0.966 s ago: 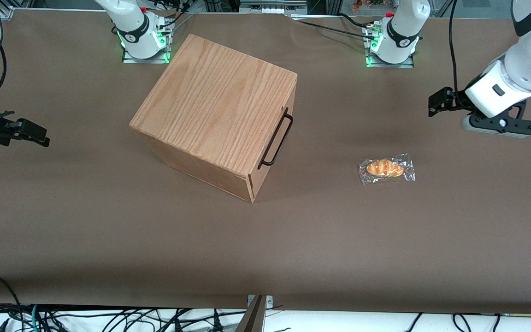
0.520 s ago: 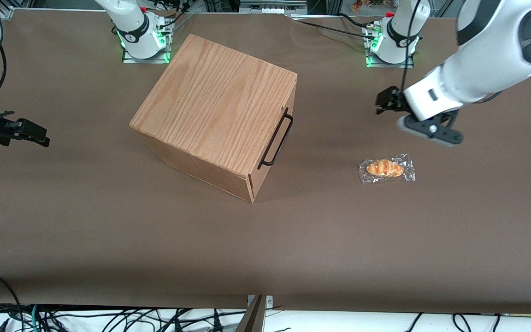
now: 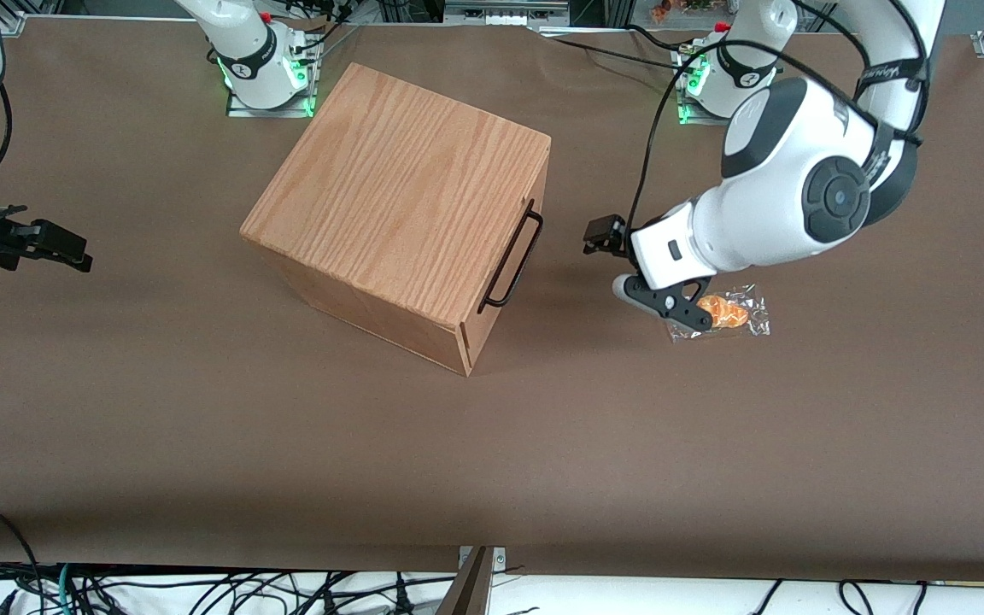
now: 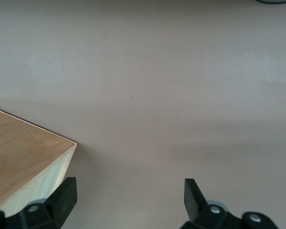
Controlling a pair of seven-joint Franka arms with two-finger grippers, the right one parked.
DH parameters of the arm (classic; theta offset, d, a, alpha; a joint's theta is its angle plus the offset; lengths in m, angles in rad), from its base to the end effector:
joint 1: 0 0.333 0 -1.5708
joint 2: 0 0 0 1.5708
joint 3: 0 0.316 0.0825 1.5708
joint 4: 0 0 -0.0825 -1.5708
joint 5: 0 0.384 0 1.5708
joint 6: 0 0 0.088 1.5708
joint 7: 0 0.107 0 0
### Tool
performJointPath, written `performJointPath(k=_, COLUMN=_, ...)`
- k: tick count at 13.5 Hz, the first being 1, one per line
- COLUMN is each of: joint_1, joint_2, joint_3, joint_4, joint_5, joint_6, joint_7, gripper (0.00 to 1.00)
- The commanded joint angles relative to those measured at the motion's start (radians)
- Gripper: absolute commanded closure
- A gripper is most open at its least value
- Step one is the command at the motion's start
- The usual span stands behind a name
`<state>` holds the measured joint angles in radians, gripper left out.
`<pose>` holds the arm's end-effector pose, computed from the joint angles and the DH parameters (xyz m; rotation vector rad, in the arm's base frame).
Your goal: Open top drawer with left arm
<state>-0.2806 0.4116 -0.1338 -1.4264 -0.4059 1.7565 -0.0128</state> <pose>0.6095 -0.2907 0.4648 2.6786 -0.4054 -0.2353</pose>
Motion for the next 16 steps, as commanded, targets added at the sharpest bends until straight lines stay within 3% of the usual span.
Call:
performJointPath(k=1, joint_1=-0.057, joint_2=0.045, joint_3=0.0, joint_4=0.032, joint_5=-0.034, joint_6=0.059, joint_7=0.008, gripper=0.0)
performJointPath(k=11, joint_1=-0.146, joint_2=0.104, joint_3=0.003, joint_4=0.015, joint_5=-0.011, joint_6=0.129, joint_7=0.01, gripper=0.0)
performJointPath(k=16, joint_1=-0.167, joint_2=0.136, joint_3=0.002, joint_4=0.015, joint_5=0.052, joint_6=0.169, joint_7=0.01, gripper=0.0)
